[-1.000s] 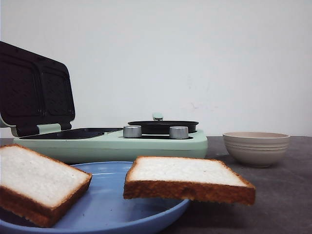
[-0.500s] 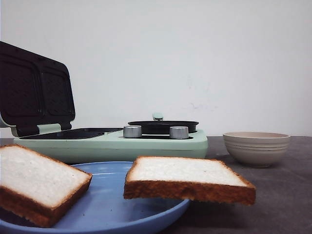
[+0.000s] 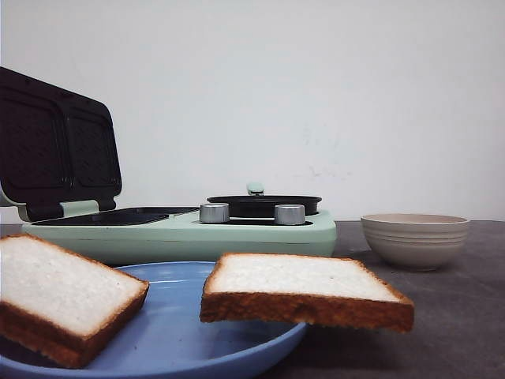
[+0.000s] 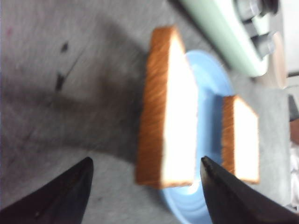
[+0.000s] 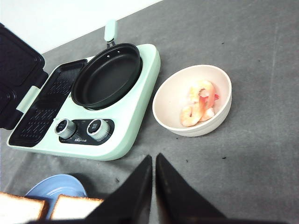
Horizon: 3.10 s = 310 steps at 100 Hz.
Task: Make breakfast with bread and shrimp
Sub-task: 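Grasp the nearer bread slice edge with the left gripper, then lift the bread slice with the left gripper toward the sandwich maker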
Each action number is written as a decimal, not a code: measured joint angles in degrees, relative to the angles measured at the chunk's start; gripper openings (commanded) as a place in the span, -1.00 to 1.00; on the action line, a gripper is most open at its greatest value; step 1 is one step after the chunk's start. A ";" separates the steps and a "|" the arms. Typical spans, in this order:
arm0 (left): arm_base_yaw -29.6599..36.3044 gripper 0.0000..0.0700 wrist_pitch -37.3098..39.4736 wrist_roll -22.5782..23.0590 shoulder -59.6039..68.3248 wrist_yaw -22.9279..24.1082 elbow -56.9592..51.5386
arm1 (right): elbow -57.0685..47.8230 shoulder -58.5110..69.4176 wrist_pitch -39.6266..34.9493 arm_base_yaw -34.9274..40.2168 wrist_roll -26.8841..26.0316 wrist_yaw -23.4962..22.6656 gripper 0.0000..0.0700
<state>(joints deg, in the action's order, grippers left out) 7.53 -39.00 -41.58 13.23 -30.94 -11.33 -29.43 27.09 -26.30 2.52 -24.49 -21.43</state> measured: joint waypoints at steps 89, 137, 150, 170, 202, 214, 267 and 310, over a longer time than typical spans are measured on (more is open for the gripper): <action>8.52 0.08 22.12 -1.46 20.26 1.60 0.39 | 0.00 0.00 0.20 0.00 0.02 -2.45 -0.27; 8.96 -0.99 24.04 -1.95 21.27 3.02 0.44 | 0.00 0.00 0.22 0.00 0.02 -2.45 -0.27; 9.01 -0.99 24.85 -1.95 20.55 3.04 0.44 | 0.00 0.00 0.20 0.00 0.02 -2.45 -0.27; 9.01 -0.99 27.71 -2.12 17.70 3.67 0.44 | 0.00 0.00 0.17 0.00 0.02 -2.45 -0.27; 9.01 -0.99 27.43 -0.33 15.85 7.13 -2.08 | 0.00 0.00 0.07 0.00 0.02 -2.45 -0.27; 9.01 -0.99 27.52 2.58 15.85 9.77 -5.27 | 0.00 0.00 0.04 0.00 0.02 -2.45 -0.27; 9.01 -0.99 27.50 25.24 35.12 22.93 -26.95 | 0.00 0.00 0.02 0.00 0.50 -2.45 -0.27; 8.98 -0.99 33.07 44.70 59.63 29.62 -45.20 | 0.00 0.00 0.00 0.00 1.62 -2.45 -0.27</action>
<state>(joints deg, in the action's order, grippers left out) 16.51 -5.93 3.11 72.86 -1.32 -56.53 -29.43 27.09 -26.30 2.52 -22.87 -23.88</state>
